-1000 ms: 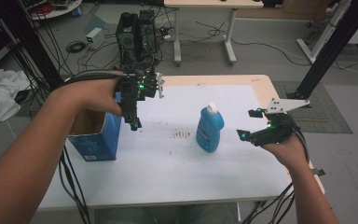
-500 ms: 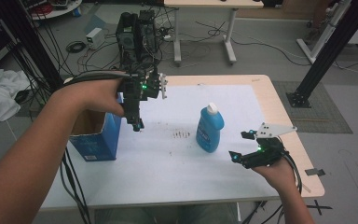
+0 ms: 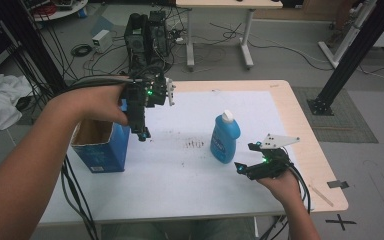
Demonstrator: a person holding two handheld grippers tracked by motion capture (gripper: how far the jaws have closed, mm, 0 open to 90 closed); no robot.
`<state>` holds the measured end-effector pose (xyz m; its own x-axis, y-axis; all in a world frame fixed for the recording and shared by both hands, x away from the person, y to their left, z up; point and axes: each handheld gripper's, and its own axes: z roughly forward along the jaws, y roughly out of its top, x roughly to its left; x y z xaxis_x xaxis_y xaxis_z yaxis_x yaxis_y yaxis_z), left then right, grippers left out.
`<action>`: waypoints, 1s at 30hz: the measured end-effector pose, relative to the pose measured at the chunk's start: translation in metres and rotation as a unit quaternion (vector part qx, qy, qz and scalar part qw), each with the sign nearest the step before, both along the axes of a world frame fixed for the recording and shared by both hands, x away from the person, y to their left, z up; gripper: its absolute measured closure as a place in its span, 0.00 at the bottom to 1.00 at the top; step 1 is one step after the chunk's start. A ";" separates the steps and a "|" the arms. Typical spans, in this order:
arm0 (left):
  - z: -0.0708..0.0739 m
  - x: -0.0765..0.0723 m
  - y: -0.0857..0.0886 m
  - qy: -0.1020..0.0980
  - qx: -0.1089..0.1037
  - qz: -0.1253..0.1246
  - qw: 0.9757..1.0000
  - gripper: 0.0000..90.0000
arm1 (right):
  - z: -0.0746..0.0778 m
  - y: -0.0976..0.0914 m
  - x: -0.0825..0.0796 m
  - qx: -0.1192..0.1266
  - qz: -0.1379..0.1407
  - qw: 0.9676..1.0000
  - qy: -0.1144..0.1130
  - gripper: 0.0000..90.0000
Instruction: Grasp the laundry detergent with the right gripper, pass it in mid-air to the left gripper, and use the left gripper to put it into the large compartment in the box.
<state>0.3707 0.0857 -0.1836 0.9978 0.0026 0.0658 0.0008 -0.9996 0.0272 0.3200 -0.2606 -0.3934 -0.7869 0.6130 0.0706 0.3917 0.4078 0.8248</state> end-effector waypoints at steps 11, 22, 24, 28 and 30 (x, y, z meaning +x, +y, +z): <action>0.002 -0.003 0.007 -0.003 -0.002 0.004 1.000 0.07 | -0.012 0.014 0.013 0.003 -0.034 0.999 -0.022 0.13; -0.003 -0.004 0.010 0.000 -0.002 0.004 1.000 0.07 | -0.024 0.030 0.022 0.027 -0.064 0.997 -0.024 0.13; -0.004 -0.004 0.011 0.002 -0.001 0.005 1.000 0.07 | -0.026 0.033 0.023 0.028 -0.067 0.997 -0.025 0.13; -0.004 -0.005 0.014 0.002 0.003 0.008 1.000 0.07 | -0.029 0.038 0.029 0.026 -0.075 0.997 -0.022 0.13; -0.003 -0.005 0.014 0.002 0.007 0.009 1.000 0.07 | -0.029 0.038 0.030 0.027 -0.072 0.997 -0.026 0.13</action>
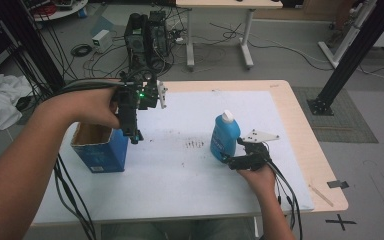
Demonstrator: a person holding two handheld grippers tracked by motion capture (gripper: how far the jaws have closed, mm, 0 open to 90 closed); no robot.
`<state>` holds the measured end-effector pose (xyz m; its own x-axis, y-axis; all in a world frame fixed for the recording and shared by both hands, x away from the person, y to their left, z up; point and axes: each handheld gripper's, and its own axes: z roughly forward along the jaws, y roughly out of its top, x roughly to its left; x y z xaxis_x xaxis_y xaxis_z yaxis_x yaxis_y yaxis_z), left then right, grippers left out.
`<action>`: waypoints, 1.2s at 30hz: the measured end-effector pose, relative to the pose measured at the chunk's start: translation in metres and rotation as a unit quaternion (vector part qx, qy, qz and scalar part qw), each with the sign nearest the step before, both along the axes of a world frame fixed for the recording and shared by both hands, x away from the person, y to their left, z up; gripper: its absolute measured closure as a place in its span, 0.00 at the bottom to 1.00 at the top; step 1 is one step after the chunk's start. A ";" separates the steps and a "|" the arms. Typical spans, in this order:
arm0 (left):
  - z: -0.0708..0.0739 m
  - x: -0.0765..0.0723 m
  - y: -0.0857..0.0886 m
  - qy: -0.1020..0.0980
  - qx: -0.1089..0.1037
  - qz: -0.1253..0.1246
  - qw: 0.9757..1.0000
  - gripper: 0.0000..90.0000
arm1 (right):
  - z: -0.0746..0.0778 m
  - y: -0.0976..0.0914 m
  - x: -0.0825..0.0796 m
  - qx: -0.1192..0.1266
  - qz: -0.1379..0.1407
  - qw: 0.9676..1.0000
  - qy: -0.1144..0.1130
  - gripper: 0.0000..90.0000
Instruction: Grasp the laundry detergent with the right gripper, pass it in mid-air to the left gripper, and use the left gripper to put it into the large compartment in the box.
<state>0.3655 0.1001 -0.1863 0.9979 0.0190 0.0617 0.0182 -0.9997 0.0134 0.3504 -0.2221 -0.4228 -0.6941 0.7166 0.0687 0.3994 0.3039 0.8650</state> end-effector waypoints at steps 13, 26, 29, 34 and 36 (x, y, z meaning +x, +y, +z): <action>-0.008 0.003 0.006 0.011 0.000 0.007 1.000 0.07 | -0.005 0.010 0.006 0.014 -0.022 1.000 0.001 0.13; -0.011 0.005 0.009 0.009 -0.003 0.006 1.000 0.07 | -0.009 0.019 0.010 0.027 -0.032 0.999 -0.018 0.13; -0.012 0.005 0.009 0.009 -0.003 0.006 1.000 0.07 | -0.010 0.022 0.011 0.028 -0.037 0.998 -0.029 0.13; -0.012 0.005 0.009 0.010 -0.003 0.008 1.000 0.07 | -0.009 0.021 0.011 0.027 -0.044 0.998 -0.034 0.13; -0.012 0.005 0.008 0.010 -0.002 0.007 1.000 0.07 | -0.009 0.023 0.011 0.031 -0.049 0.998 -0.034 0.13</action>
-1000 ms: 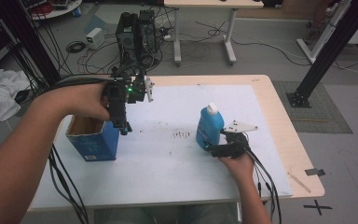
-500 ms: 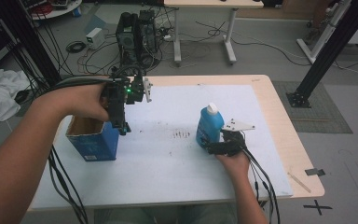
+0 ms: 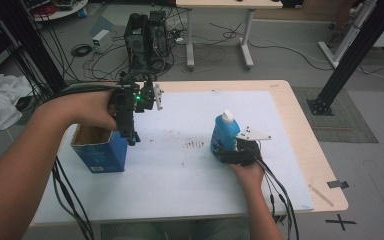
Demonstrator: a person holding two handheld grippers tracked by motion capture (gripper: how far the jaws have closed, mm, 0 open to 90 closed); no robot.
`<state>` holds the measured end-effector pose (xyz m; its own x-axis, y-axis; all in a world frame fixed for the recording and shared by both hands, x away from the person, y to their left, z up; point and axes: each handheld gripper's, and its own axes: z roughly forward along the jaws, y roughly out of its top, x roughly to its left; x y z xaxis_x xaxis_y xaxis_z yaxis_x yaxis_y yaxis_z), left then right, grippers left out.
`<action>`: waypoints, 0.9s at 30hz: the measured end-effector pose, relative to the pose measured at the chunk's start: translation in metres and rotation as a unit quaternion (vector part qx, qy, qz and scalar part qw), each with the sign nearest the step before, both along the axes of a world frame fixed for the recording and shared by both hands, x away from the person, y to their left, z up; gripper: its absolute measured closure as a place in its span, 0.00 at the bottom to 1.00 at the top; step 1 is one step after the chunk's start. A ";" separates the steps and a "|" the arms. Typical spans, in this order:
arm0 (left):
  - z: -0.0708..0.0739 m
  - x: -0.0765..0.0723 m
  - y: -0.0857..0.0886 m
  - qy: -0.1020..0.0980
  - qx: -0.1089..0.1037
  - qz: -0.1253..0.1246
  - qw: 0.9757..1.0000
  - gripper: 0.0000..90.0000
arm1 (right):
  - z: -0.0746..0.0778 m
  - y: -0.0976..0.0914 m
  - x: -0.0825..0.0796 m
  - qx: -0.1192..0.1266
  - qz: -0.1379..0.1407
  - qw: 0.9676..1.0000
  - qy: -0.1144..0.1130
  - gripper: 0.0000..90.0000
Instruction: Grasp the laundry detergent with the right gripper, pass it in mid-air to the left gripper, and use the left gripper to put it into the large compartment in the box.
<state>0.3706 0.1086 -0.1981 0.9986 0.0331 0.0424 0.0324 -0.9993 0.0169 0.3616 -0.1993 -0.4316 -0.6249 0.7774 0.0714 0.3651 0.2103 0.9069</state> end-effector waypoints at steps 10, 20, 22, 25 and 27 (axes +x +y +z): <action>-0.001 0.000 0.000 -0.001 0.001 0.002 1.000 0.07 | -0.001 0.001 0.001 -0.002 -0.002 1.000 -0.010 0.22; -0.001 0.001 -0.001 0.002 0.002 0.001 1.000 0.07 | 0.000 0.002 0.000 0.003 0.001 1.000 -0.014 0.27; -0.001 0.001 -0.002 0.004 0.006 0.004 1.000 0.07 | 0.000 0.002 0.001 0.001 0.002 1.000 -0.020 0.27; -0.001 0.001 -0.002 0.002 0.004 0.002 1.000 0.07 | 0.000 0.002 0.001 0.006 -0.003 1.000 -0.025 0.28; -0.001 0.001 -0.003 0.002 0.004 0.001 1.000 0.07 | 0.000 0.002 0.001 0.000 -0.002 1.000 -0.024 0.28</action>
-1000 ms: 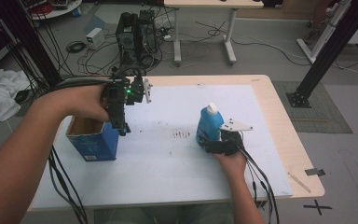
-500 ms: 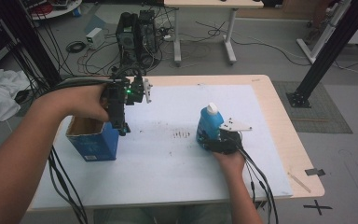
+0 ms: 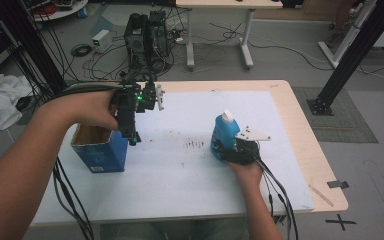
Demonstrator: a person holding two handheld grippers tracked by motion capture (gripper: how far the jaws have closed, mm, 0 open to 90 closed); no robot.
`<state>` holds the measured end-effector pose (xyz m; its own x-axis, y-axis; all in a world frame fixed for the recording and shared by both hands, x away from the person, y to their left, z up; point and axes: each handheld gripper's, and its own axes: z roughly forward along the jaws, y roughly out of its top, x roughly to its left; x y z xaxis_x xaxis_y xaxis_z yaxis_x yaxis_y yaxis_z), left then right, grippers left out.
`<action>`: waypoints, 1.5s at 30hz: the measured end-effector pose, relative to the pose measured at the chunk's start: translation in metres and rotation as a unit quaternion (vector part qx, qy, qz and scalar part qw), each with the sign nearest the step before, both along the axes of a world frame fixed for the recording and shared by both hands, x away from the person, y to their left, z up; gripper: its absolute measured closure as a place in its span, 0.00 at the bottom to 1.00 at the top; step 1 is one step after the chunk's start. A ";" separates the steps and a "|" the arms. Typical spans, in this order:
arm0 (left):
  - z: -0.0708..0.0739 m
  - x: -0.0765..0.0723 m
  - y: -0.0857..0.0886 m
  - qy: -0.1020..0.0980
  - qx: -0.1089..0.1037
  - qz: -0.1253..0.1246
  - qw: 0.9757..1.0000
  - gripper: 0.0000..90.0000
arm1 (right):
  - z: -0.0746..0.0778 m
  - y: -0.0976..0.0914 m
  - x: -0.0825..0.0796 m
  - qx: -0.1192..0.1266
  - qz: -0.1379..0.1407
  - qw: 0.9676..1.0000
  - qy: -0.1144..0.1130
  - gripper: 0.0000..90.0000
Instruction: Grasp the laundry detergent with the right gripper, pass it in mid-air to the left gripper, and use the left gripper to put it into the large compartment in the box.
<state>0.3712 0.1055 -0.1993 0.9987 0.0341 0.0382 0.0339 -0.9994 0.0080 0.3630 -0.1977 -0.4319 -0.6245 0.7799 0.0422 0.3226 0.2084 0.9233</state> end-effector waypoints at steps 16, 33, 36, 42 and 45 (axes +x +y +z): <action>-0.001 0.002 -0.001 0.003 0.003 0.001 1.000 0.07 | 0.001 0.002 -0.002 -0.002 -0.002 1.000 -0.008 0.37; -0.004 0.003 -0.005 0.003 0.002 -0.003 1.000 0.07 | 0.001 0.003 -0.004 -0.010 0.006 1.000 -0.017 0.46; -0.006 0.003 -0.006 0.004 -0.001 -0.002 1.000 0.07 | 0.001 0.004 -0.006 -0.012 0.003 1.000 -0.013 0.47; -0.008 0.003 -0.007 0.008 0.001 -0.004 1.000 0.07 | 0.003 0.002 -0.005 -0.019 0.017 0.999 -0.020 0.50; -0.008 0.004 -0.008 0.008 -0.001 -0.002 1.000 0.07 | 0.003 0.002 -0.004 -0.015 0.024 0.999 -0.025 0.50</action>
<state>0.3748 0.0979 -0.2077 0.9993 0.0310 0.0225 0.0308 -0.9995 0.0095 0.3594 -0.1953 -0.4287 -0.6620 0.7494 -0.0133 0.2649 0.2506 0.9311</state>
